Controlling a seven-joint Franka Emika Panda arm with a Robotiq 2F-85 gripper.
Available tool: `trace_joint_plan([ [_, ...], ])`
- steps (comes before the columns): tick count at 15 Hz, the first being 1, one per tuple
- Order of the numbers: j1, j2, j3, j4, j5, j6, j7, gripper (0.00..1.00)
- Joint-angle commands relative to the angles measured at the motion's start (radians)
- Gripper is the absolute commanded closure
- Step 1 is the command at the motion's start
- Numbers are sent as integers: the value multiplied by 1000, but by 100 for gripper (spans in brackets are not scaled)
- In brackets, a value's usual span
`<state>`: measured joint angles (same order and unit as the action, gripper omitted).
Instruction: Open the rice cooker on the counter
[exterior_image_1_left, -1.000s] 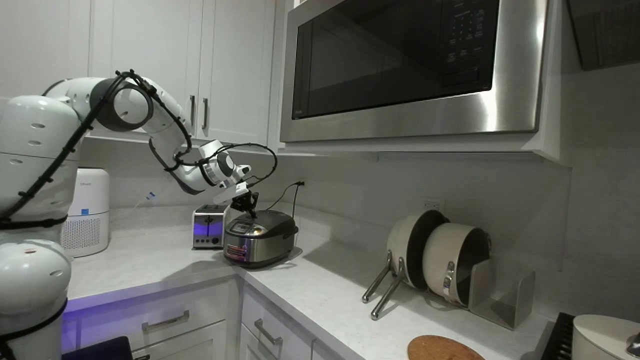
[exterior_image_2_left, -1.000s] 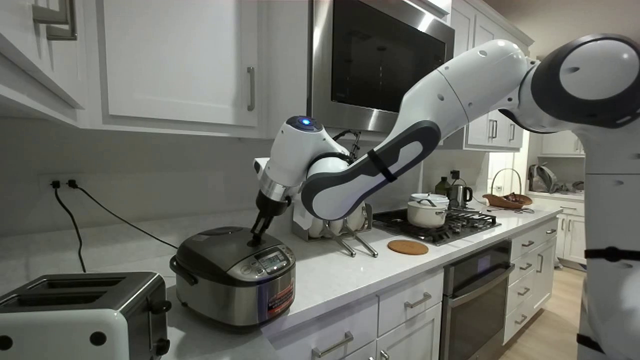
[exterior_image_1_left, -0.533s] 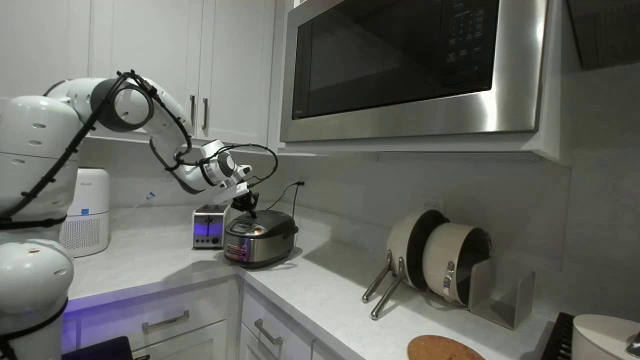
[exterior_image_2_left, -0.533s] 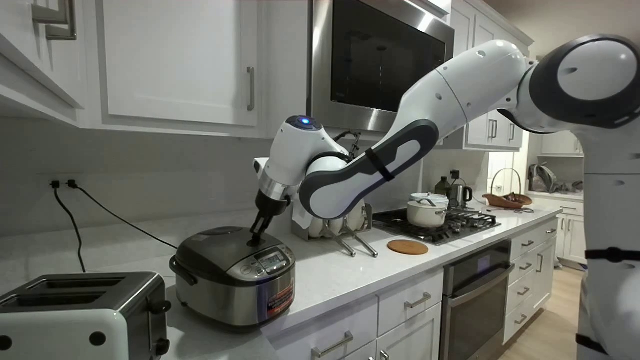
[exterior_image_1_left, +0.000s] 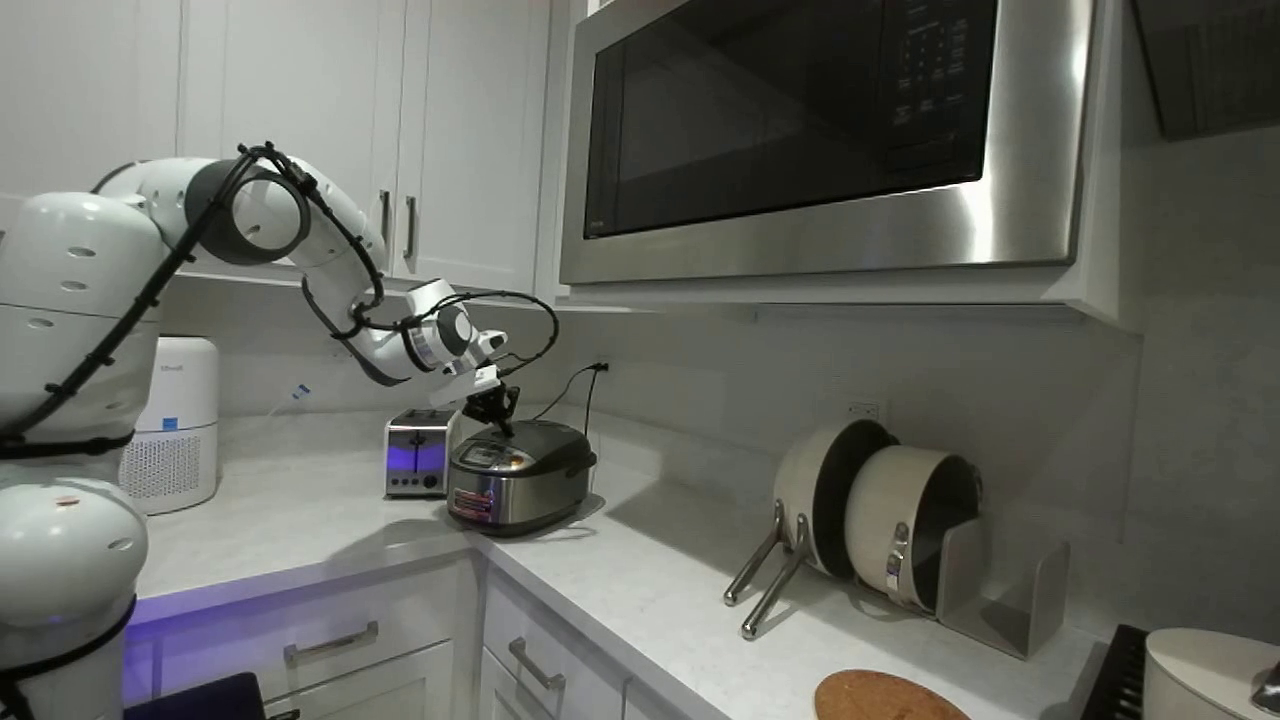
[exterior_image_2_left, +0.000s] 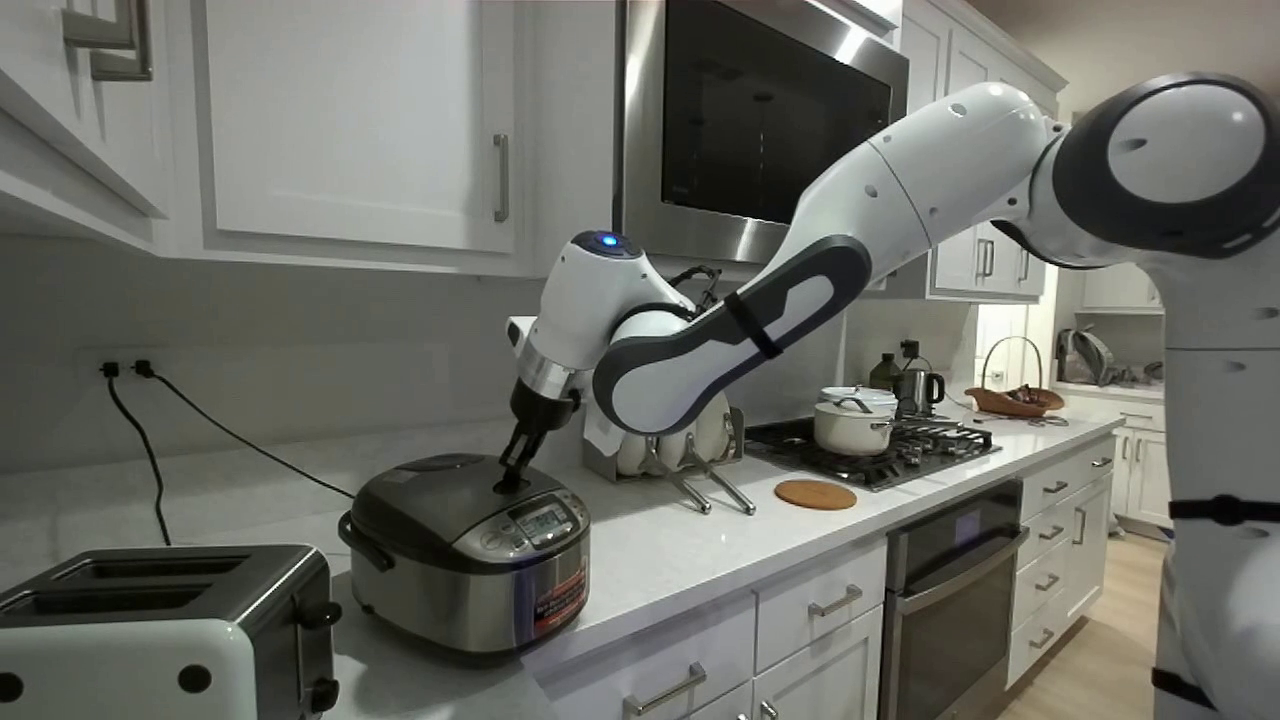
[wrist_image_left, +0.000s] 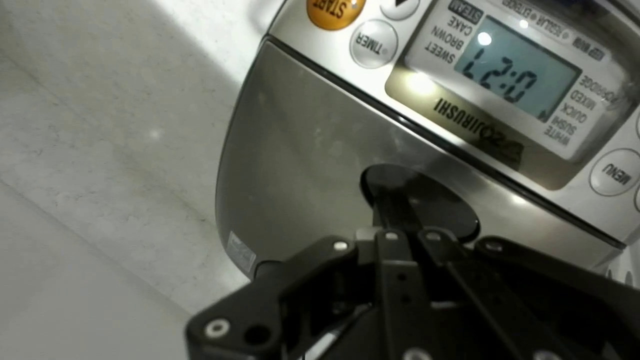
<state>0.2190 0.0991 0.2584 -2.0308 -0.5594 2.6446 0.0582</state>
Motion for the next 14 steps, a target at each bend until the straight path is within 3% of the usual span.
trace_joint_plan([
  [1,27,49,-16,49,5,-15,-23,100],
  [6,39,9,-18,62,-44,-43,-3,100],
  [14,80,-52,3,162,-153,-183,-1,100],
])
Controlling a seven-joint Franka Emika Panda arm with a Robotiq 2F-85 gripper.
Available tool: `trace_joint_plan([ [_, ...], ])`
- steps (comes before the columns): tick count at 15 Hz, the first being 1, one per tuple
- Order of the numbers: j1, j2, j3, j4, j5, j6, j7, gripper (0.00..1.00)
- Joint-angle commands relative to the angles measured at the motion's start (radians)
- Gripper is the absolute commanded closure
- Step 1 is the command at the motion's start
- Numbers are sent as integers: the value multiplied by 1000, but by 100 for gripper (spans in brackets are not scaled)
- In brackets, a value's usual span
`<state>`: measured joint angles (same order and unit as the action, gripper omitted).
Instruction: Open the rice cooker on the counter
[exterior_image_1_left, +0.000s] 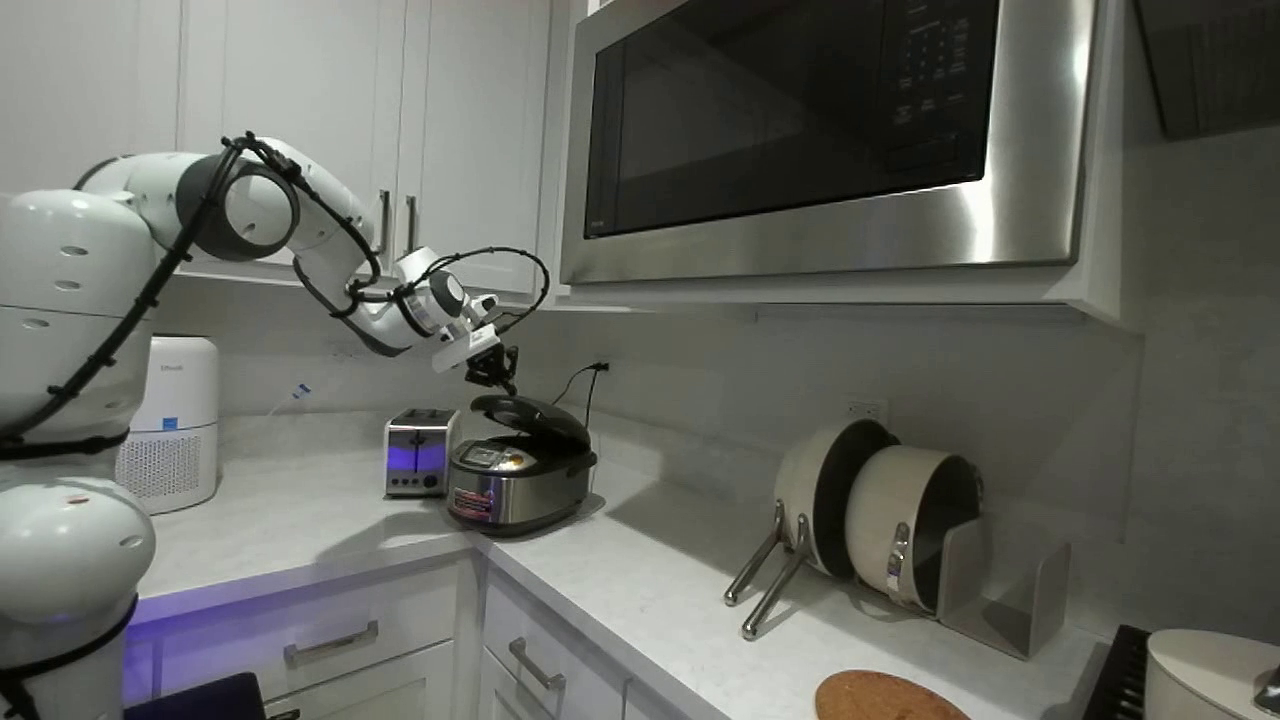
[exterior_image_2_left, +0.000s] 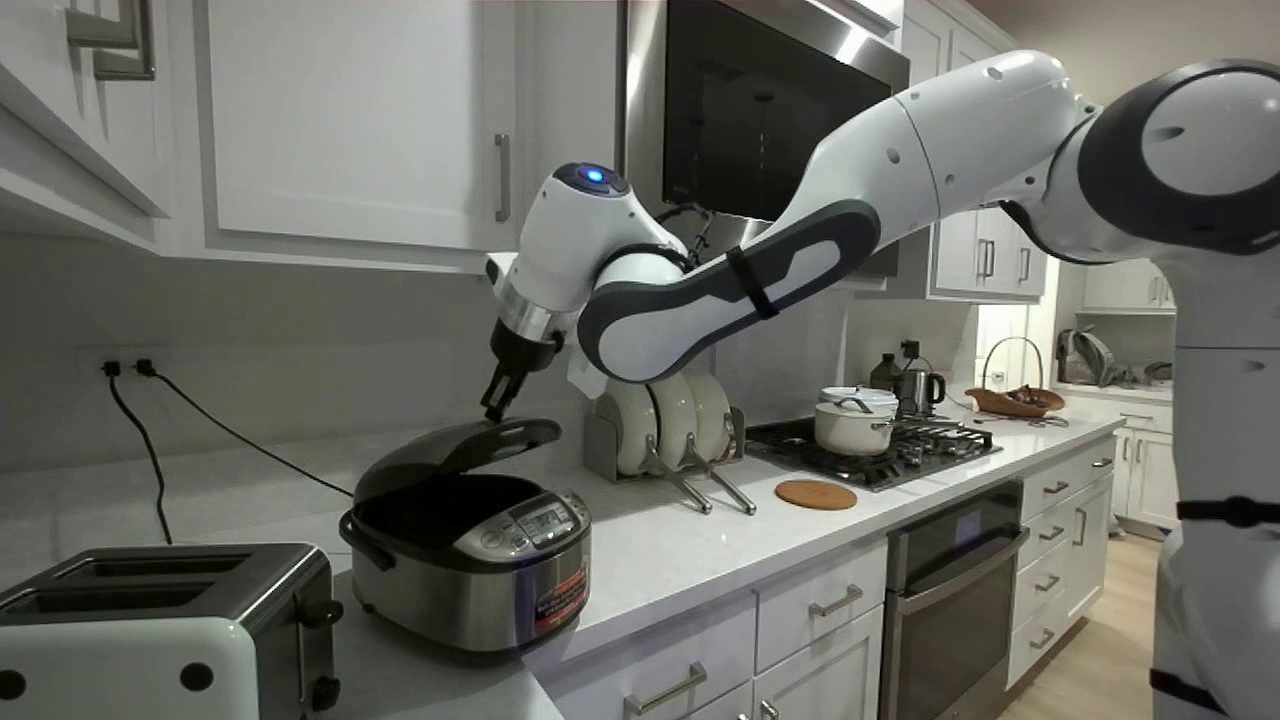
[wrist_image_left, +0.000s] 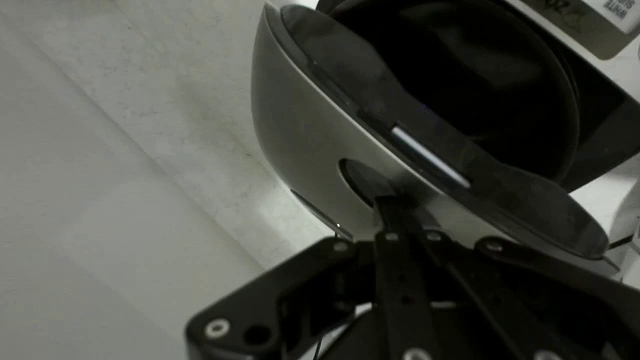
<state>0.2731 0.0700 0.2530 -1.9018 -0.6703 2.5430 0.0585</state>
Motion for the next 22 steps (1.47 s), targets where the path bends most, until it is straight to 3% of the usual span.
trace_joint_plan([
  [1,31,-29,12,42,-58,-98,3,100],
  [8,51,-109,49,46,-223,-192,82,100],
  [11,56,-136,71,49,-226,-256,71,100],
  [15,60,-156,83,76,-17,-390,-95,100],
  [21,44,-181,39,214,448,-672,-446,100],
  [22,37,-182,30,250,488,-736,-465,74],
])
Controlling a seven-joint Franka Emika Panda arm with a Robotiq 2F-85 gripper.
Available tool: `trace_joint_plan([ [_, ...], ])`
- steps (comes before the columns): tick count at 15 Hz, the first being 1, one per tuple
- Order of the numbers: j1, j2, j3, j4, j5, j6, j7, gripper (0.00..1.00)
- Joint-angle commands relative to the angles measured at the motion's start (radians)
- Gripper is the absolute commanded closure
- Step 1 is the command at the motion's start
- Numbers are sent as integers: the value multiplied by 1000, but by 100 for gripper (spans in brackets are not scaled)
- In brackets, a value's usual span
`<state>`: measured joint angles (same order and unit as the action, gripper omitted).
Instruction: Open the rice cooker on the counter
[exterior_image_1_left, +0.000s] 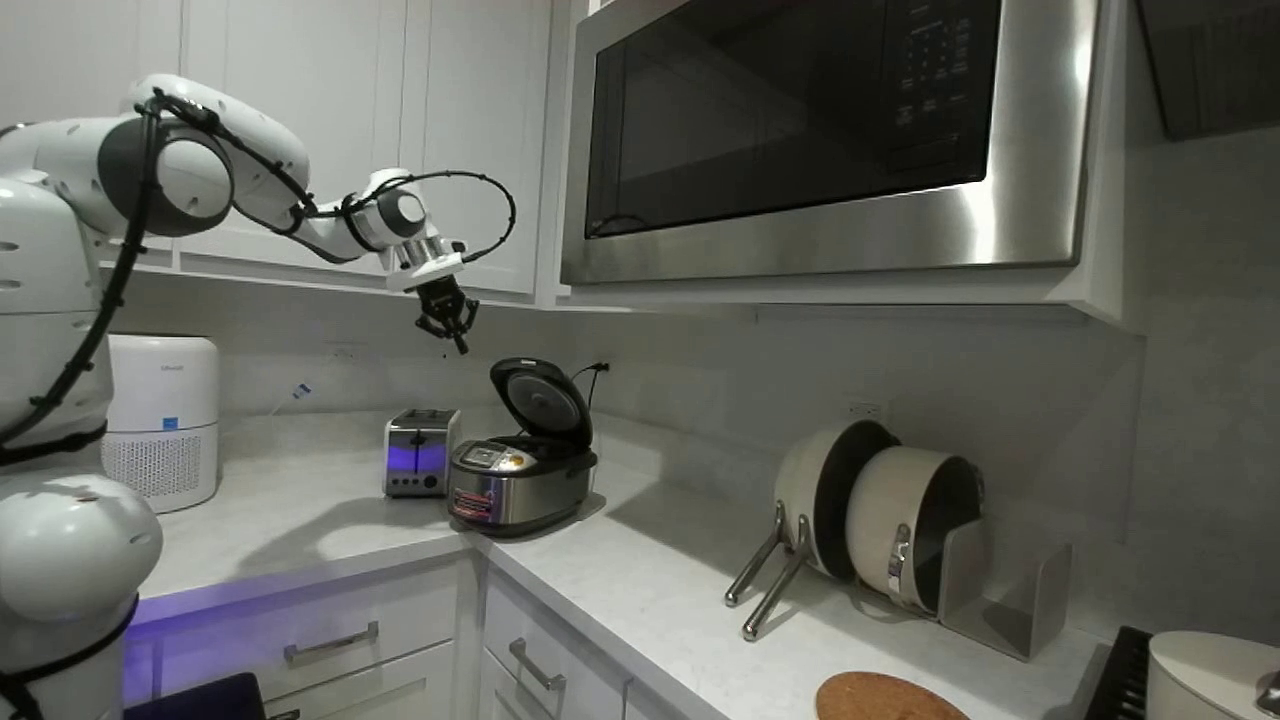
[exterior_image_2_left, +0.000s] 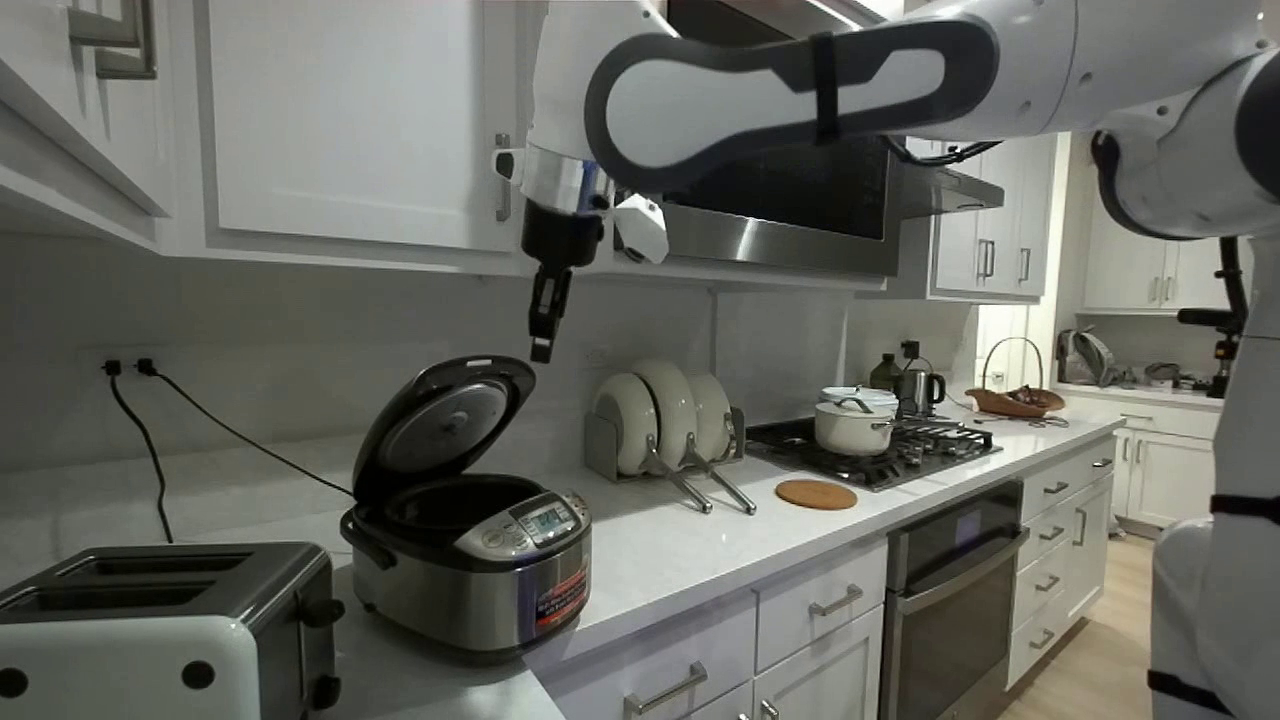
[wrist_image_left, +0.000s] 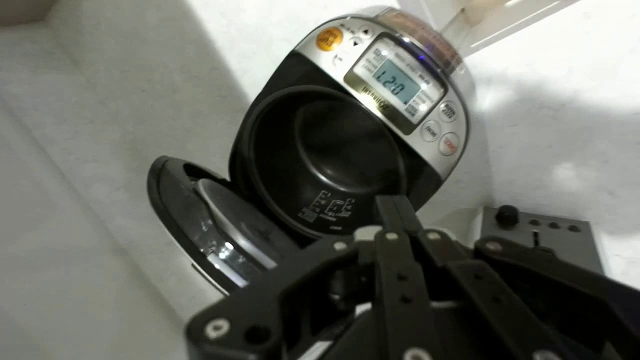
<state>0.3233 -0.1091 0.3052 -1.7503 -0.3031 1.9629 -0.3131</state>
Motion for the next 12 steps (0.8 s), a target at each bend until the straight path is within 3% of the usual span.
trace_joint_plan([
  [1,-20,-6,-33,130,154,-222,-103,73],
  [10,-80,55,-83,366,198,-762,-43,7],
  [12,-85,65,-88,384,201,-817,-34,0],
])
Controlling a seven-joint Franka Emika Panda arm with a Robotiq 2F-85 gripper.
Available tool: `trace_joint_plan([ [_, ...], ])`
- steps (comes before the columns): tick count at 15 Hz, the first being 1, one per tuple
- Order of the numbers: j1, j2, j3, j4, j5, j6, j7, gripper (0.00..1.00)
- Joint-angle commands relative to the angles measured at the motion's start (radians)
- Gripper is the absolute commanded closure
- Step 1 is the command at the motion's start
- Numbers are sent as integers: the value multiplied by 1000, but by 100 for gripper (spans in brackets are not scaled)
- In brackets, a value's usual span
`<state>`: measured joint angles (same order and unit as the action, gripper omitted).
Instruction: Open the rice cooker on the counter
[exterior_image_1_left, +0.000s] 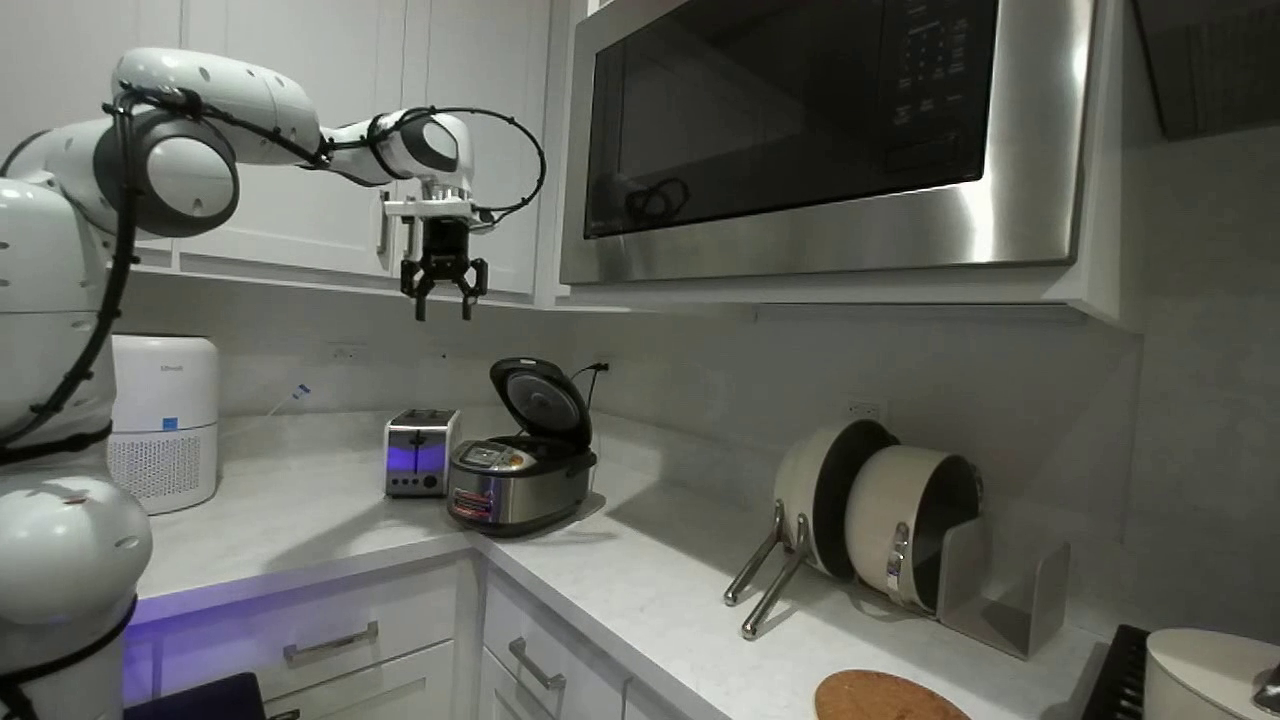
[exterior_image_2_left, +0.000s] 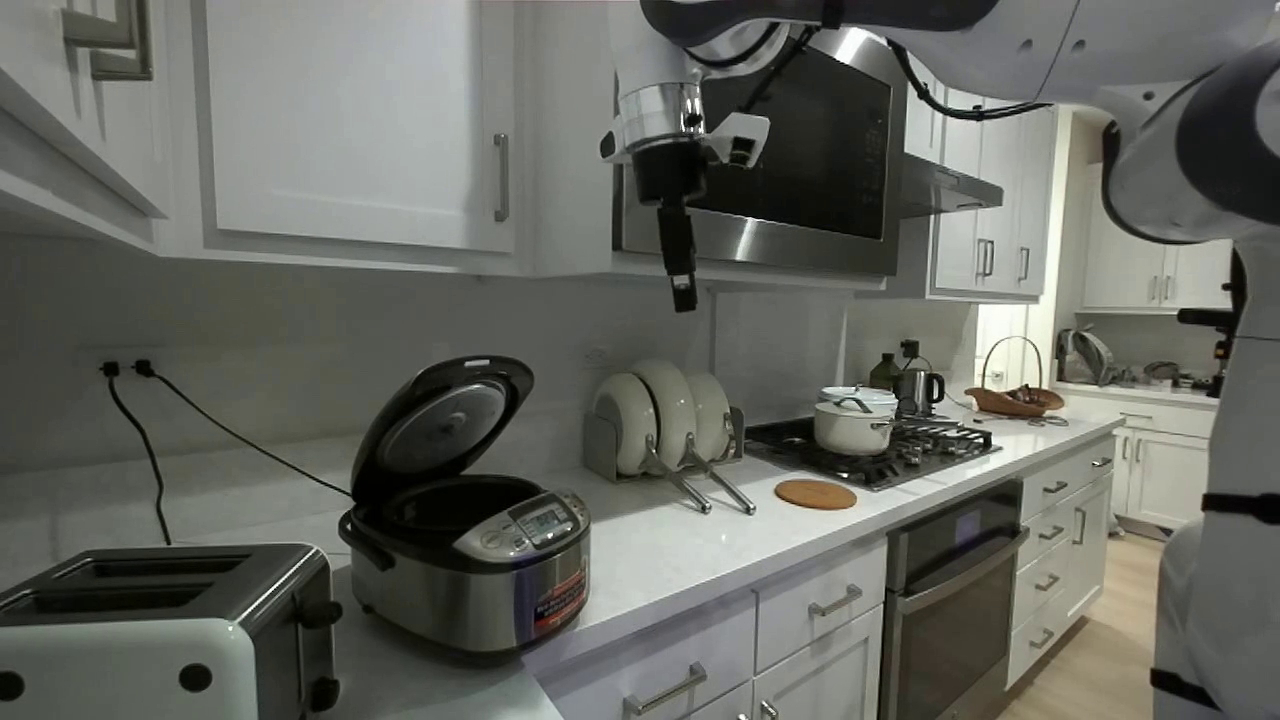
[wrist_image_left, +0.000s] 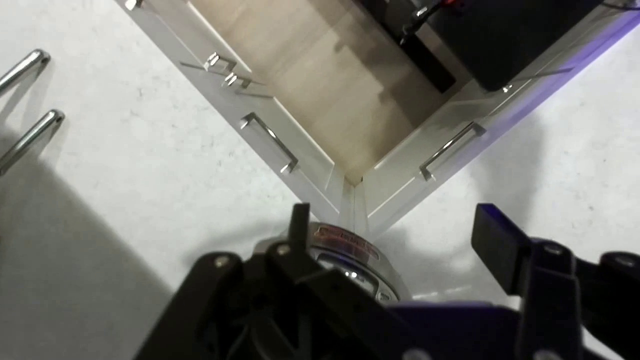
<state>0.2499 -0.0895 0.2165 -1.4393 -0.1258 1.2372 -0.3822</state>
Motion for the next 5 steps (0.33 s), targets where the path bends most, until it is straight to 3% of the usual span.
trace_joint_plan([
  [1,-9,13,4,20,0,-34,3,10],
  [2,-11,21,3,29,0,-52,5,1],
  [5,-12,33,3,41,0,-59,14,0],
])
